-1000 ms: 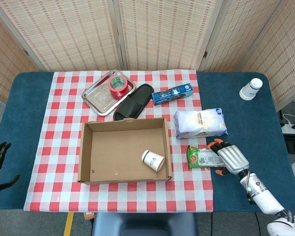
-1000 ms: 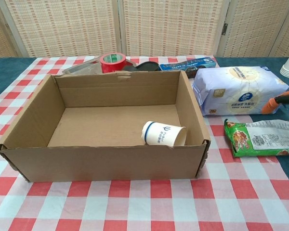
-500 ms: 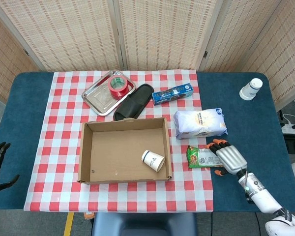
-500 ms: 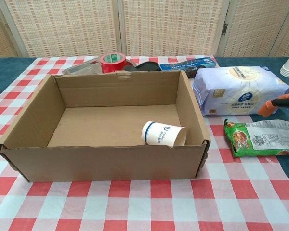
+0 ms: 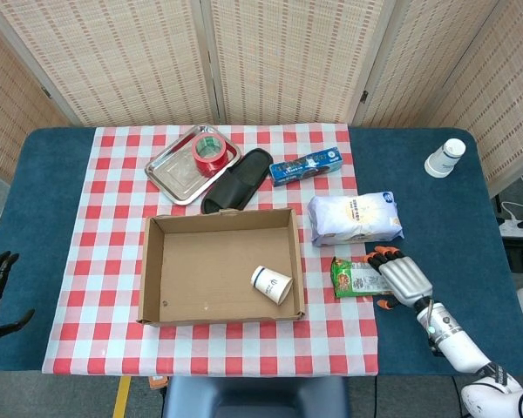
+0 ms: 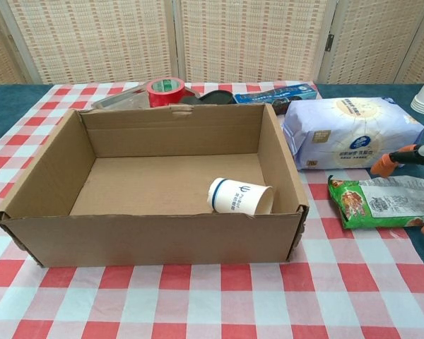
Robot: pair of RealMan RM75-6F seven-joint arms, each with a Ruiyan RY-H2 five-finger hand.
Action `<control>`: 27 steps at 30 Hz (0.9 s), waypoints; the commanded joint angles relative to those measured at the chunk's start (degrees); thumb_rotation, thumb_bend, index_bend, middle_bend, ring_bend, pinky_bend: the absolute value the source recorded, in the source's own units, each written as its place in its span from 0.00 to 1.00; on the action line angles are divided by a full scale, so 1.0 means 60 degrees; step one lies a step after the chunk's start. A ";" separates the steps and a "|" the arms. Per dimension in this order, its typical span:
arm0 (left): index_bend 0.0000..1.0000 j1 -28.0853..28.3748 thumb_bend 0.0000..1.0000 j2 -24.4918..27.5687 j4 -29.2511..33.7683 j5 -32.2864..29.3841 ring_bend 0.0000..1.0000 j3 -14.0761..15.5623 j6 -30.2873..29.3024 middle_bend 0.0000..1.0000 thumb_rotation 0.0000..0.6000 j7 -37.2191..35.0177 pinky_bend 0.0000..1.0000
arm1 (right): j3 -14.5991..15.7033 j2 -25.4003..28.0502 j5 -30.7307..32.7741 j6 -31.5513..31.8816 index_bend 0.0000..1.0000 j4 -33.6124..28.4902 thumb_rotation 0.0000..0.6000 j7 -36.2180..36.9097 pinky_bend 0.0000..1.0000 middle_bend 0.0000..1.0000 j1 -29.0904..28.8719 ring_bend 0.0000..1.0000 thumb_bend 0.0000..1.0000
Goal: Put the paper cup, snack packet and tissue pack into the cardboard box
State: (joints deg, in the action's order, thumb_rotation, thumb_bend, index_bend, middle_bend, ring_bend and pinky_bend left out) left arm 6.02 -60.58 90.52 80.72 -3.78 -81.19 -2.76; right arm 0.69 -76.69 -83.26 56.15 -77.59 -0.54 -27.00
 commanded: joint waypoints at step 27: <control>0.00 0.0015 0.21 -0.0007 -0.0070 -0.0050 0.00 -0.0023 0.0050 0.00 1.00 -0.0106 0.04 | -0.0226 -0.1070 0.0009 0.0465 0.48 0.1189 1.00 0.0009 0.45 0.27 0.0094 0.25 0.06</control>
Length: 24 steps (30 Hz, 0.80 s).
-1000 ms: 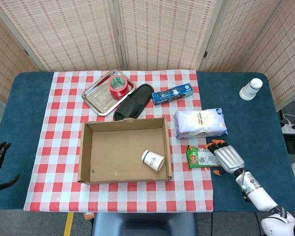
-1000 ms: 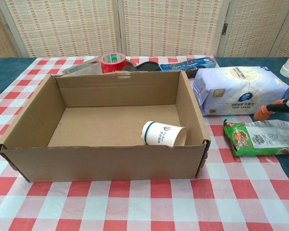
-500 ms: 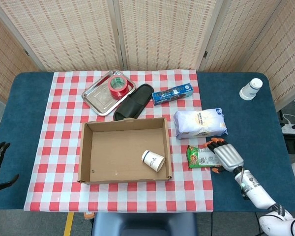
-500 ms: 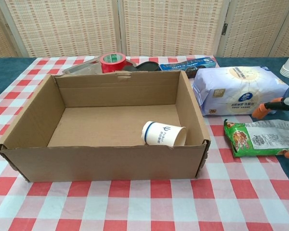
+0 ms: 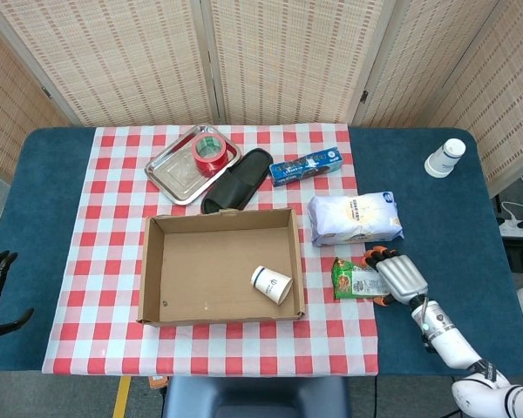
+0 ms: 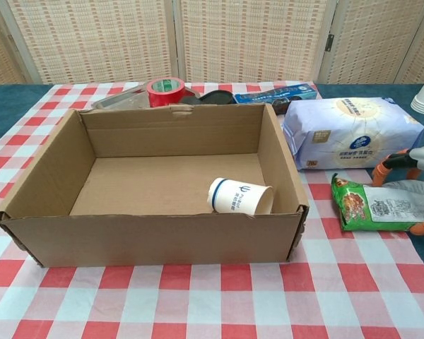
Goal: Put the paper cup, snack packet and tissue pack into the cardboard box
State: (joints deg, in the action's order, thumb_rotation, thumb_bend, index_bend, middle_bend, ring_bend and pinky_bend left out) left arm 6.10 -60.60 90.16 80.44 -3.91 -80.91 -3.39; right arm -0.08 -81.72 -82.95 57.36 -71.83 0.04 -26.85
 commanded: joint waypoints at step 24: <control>0.00 -0.0041 0.21 0.0034 -0.0075 0.0046 0.00 -0.0029 -0.0106 0.00 1.00 -0.0226 0.04 | -0.0234 -0.0608 -0.0943 0.2037 0.93 0.0573 1.00 0.0319 0.82 0.57 0.0345 0.60 0.36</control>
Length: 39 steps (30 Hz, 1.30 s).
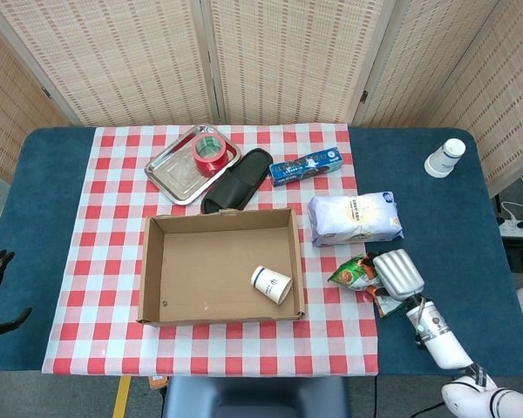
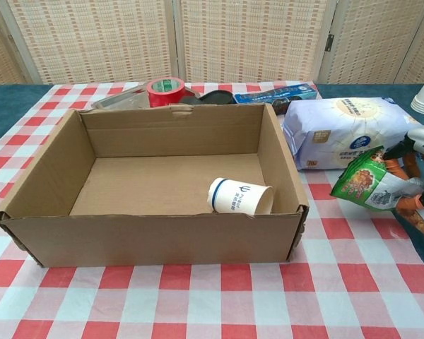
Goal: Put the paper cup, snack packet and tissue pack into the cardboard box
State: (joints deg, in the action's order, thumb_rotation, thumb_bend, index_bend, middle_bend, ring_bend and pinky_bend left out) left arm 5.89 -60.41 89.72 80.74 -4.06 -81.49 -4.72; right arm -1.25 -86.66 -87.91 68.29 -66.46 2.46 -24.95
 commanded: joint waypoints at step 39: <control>0.00 0.0045 0.21 0.0069 -0.0047 -0.0005 0.00 0.0018 0.0168 0.00 1.00 -0.0273 0.04 | -0.2701 -0.0956 0.1703 -0.2436 0.33 -0.3325 1.00 -0.2095 0.44 0.32 -0.4681 0.21 0.03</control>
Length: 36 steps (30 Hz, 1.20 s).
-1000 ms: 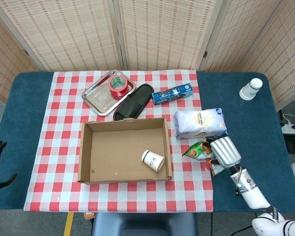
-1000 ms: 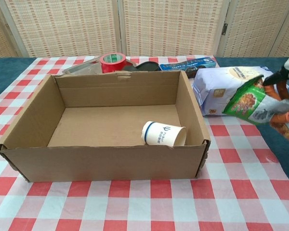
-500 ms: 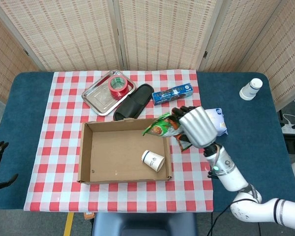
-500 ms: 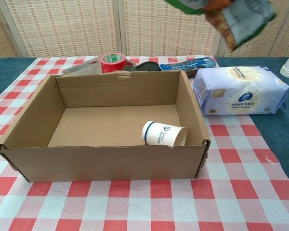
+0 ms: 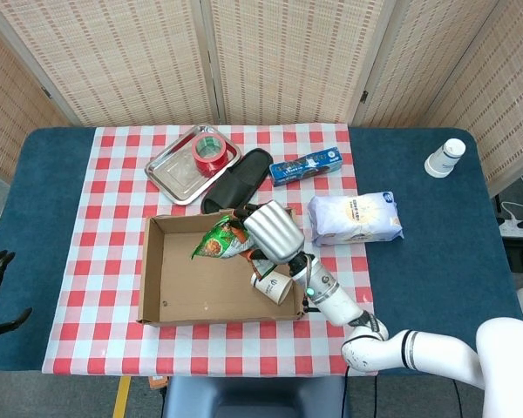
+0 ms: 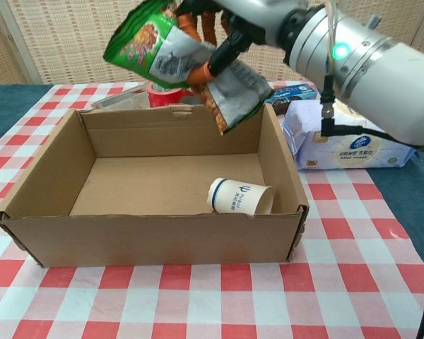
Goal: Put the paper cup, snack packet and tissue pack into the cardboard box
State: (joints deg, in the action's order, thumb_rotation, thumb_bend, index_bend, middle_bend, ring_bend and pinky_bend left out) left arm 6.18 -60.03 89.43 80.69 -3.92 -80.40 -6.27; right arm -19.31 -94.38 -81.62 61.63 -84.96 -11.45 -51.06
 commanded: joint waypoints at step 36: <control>0.00 0.0060 0.21 0.0010 0.0105 0.0100 0.00 0.0065 0.0071 0.00 1.00 0.0113 0.04 | 0.1526 0.5253 0.4867 -0.1344 0.00 -0.2033 1.00 -0.3757 0.00 0.00 0.1247 0.00 0.00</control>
State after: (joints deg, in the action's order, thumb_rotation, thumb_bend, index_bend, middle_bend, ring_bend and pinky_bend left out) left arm 6.53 -59.97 90.06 81.29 -3.53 -79.98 -5.59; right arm -10.88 -62.79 -52.87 54.33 -98.03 -34.69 -43.99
